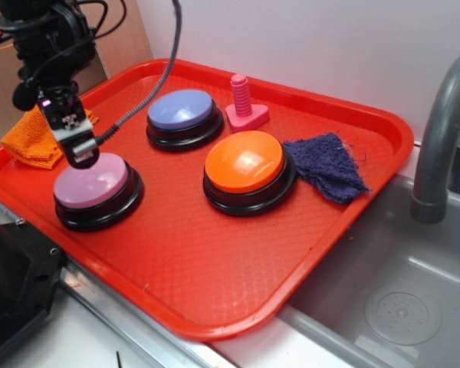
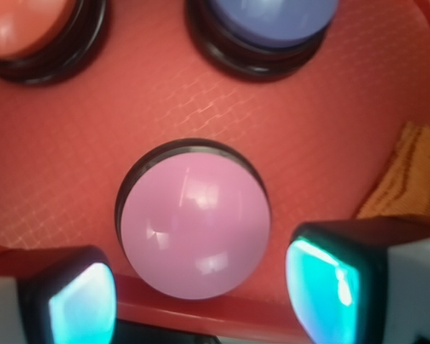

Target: Push the pink button.

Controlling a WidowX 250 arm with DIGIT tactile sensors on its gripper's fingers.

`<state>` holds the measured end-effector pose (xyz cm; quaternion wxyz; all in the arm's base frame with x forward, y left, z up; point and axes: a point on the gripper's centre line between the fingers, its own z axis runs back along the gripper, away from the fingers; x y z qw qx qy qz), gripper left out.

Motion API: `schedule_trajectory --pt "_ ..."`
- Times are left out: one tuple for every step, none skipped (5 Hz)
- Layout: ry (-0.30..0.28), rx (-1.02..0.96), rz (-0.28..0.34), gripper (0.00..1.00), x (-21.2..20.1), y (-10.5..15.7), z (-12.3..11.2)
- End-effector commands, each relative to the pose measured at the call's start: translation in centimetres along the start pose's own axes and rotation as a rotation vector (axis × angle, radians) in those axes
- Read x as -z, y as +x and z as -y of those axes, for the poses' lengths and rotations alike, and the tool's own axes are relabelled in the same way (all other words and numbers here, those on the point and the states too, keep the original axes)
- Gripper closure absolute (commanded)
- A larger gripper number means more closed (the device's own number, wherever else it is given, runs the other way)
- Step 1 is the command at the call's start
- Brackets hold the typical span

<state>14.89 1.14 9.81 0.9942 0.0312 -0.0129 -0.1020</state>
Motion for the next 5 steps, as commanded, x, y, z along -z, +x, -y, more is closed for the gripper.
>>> schedule_trajectory --pt "0.001 -0.037 0.051 0.0 -2.0 0.9 -0.3" --pt "-0.012 -0.069 0.036 0.0 -2.6 0.6 -0.5" --pt "-0.008 -0.073 0.034 0.0 -2.9 0.7 -0.5" --pt "-0.015 -0.081 0.037 0.0 -3.3 0.6 -0.5" --pt "-0.008 -0.085 0.053 0.0 -3.8 0.4 -0.5"
